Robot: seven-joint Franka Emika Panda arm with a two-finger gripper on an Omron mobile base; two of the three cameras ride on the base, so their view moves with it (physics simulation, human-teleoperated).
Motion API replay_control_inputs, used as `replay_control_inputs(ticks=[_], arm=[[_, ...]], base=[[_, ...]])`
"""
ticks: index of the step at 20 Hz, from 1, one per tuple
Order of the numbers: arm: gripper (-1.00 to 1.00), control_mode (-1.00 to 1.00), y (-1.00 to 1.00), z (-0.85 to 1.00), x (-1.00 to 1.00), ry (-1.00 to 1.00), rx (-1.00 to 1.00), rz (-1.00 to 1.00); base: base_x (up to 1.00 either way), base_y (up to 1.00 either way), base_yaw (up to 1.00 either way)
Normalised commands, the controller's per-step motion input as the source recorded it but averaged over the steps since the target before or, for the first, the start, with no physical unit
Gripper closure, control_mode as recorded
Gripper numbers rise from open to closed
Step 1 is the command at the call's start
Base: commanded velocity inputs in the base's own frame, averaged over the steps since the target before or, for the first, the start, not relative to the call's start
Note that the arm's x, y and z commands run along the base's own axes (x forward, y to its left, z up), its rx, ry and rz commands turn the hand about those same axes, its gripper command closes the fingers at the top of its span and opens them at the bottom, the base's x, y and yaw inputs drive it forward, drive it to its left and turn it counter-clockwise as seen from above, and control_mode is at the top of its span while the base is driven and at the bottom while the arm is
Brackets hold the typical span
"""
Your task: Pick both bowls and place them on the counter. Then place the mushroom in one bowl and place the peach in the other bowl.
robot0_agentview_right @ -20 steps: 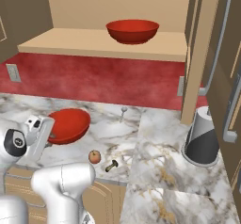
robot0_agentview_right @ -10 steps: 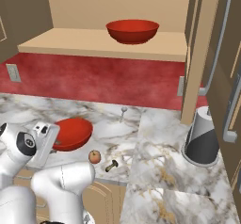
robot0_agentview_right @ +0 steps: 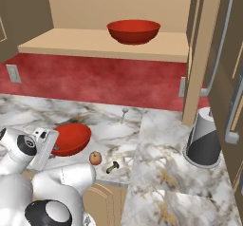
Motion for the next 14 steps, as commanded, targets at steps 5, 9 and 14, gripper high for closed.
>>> replay_control_inputs(ticks=[5, 9, 14], arm=[[1.0, -1.0, 0.0, -0.29, 0.12, 0.01, 0.0, 0.0], [1.0, -1.0, 0.0, -0.14, 0.09, 0.02, 0.03, 0.0], [-1.0, -1.0, -0.07, -0.02, -0.01, 0.0, 0.03, 0.0]], base=[[0.0, 0.0, 0.0], [0.0, 0.0, 0.0], [0.0, 0.0, 0.0]])
